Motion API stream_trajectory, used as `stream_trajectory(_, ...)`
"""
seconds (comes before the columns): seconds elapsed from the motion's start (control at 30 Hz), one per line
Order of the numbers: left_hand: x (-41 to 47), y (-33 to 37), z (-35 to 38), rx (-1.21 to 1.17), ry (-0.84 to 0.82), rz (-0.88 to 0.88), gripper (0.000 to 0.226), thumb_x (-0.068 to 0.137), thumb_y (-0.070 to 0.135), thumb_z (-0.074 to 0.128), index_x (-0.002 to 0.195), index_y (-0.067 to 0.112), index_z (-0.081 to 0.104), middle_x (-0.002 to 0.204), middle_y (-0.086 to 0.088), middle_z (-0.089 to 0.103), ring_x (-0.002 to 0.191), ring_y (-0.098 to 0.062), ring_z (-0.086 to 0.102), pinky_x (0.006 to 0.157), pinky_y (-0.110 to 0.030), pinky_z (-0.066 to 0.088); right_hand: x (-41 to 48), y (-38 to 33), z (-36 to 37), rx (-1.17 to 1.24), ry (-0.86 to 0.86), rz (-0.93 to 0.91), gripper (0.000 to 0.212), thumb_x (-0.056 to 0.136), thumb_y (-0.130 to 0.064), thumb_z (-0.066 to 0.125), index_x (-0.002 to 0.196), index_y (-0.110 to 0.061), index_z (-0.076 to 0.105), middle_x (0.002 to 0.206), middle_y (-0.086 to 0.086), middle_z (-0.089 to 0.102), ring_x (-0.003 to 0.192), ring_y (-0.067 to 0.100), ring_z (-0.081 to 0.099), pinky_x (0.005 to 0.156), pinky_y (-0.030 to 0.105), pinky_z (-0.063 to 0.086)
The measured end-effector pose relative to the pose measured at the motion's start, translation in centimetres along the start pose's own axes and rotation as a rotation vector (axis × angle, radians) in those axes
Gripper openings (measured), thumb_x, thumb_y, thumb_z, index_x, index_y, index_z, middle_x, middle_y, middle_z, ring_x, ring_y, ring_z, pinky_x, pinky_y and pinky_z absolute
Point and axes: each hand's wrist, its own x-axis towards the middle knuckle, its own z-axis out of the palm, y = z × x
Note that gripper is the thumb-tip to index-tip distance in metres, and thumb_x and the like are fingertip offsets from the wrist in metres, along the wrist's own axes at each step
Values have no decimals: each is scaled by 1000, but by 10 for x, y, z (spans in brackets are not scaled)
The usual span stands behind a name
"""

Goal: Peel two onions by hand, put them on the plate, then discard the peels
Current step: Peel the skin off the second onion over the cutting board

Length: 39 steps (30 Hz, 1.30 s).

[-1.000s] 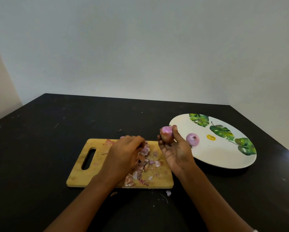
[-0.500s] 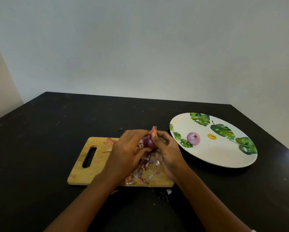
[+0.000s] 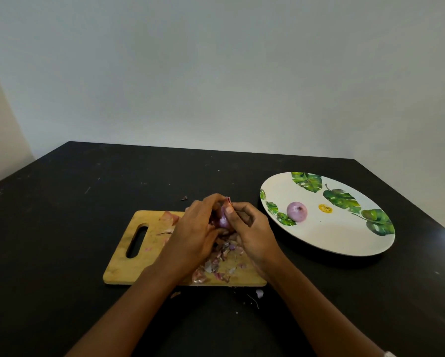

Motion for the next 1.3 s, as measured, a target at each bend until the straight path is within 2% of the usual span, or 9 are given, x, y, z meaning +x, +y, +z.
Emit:
stream_trajectory(0.17, 1, 0, -2, -39, -53, -15, 42, 88, 22, 61, 124, 29, 41, 103, 11, 49, 93, -6, 51, 77, -24, 48, -2, -1, 0, -70, -15, -52, 17, 93, -26, 59, 106, -17, 64, 98, -3, 72, 92, 6, 69, 77, 19, 53)
stream_trajectory(0.37, -1, 5, -2, -39, -54, -6, 47, 86, 12, 62, 118, 36, 36, 90, 17, 48, 85, -7, 55, 75, -30, 53, -1, -1, 0, -60, 13, -42, 15, 92, -30, 60, 102, -19, 63, 95, -3, 73, 91, 8, 70, 84, 26, 56)
stream_trajectory(0.47, 0, 3, -1, 28, 56, 18, 59, 78, 12, 72, 122, 34, 39, 89, 14, 49, 80, -3, 53, 67, -18, 50, -1, -1, 0, -55, 14, -34, 16, 91, -33, 60, 101, -21, 63, 97, -3, 72, 93, 8, 70, 86, 29, 56)
stream_trajectory(0.6, -1, 2, -2, 85, 121, 50, 75, 71, 19, 79, 132, 29, 36, 101, 5, 62, 89, -1, 56, 76, -3, 35, 0, 1, 0, 2, 27, 1, 19, 90, -35, 62, 101, -20, 64, 99, 2, 73, 96, 15, 70, 92, 44, 55)
stream_trajectory(0.83, -5, 2, 1, 206, 227, 139, 62, 65, 18, 82, 117, 21, 48, 92, -6, 69, 79, -12, 66, 81, -7, 38, 0, 1, 1, 101, 47, 50, 27, 87, -35, 63, 104, -14, 65, 96, 3, 75, 95, 19, 71, 91, 48, 55)
stream_trajectory(0.93, -3, 3, 0, 175, 154, 97, 57, 72, 16, 78, 117, 25, 45, 97, -2, 63, 85, -7, 59, 76, -7, 40, 0, 0, 1, 85, 46, 53, 24, 90, -31, 62, 105, -13, 64, 98, 2, 75, 95, 17, 71, 92, 46, 55)
stream_trajectory(1.07, 0, 7, -4, 65, -50, -41, 38, 89, 23, 58, 124, 27, 44, 105, 10, 42, 97, -8, 48, 81, -24, 46, -3, -1, 1, -16, 24, 40, 20, 92, -32, 60, 104, -17, 63, 99, -1, 73, 89, 9, 71, 81, 36, 59)
stream_trajectory(1.17, 2, 9, -5, 85, -130, -50, 34, 92, 25, 53, 124, 25, 42, 107, 5, 45, 99, -13, 47, 83, -30, 45, -4, 0, 1, -79, 19, 24, 15, 93, -33, 59, 102, -21, 62, 95, -6, 72, 87, 5, 70, 74, 28, 59)
stream_trajectory(1.3, 1, 11, -4, 74, -120, -20, 33, 92, 18, 52, 124, 21, 45, 105, 2, 50, 95, -15, 49, 81, -35, 48, -1, 1, 0, -33, 36, 60, 23, 92, -35, 59, 105, -18, 62, 100, 1, 73, 94, 13, 70, 83, 42, 59)
